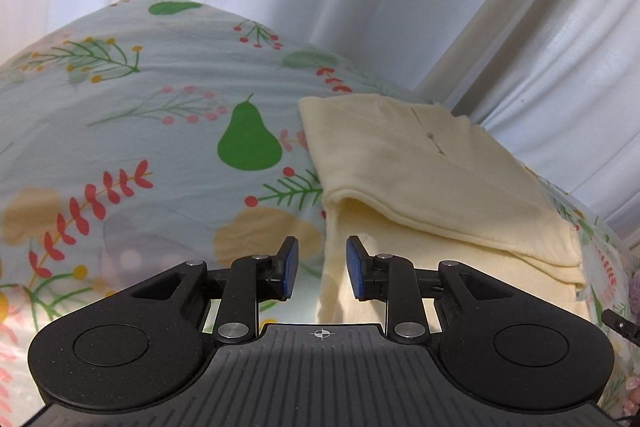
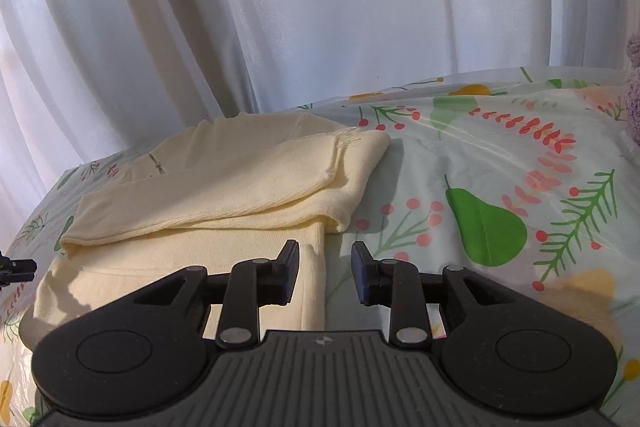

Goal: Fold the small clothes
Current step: 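Grasp the sweater hem with the left gripper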

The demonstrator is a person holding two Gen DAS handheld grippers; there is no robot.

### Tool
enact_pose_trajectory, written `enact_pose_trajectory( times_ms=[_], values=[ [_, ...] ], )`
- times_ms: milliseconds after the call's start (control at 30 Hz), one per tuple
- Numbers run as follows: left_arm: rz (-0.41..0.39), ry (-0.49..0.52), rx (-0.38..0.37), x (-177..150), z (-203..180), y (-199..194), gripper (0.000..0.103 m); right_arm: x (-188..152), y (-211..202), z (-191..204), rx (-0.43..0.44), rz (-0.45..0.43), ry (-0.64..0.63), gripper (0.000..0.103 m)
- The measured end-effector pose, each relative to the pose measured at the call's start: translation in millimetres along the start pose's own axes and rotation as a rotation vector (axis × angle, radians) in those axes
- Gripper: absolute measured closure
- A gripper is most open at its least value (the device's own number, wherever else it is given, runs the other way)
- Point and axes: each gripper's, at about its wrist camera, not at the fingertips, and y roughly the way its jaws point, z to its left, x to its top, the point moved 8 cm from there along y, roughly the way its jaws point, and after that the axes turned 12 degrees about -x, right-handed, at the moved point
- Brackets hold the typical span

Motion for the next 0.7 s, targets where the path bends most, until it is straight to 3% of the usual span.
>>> enact_pose_trajectory(
  times_ms=[200,400,567,700],
  values=[
    [0.128,0.047,-0.038,-20,-5,27,0.069,-17,13,18,0.022,0.053,-0.099,0.067],
    [0.145,0.070,-0.037,-25,-14,33,0.070,-20,13,36,0.013,0.042,-0.181,0.069],
    [0.161,0.122,-0.046,-28,-23,33,0.072,-24,16,41,-0.003,0.048,-0.217,0.093],
    [0.137,0.154,-0.030,-24,-30,28,0.074,-23,14,42,-0.014,0.032,-0.218,0.094]
  ],
)
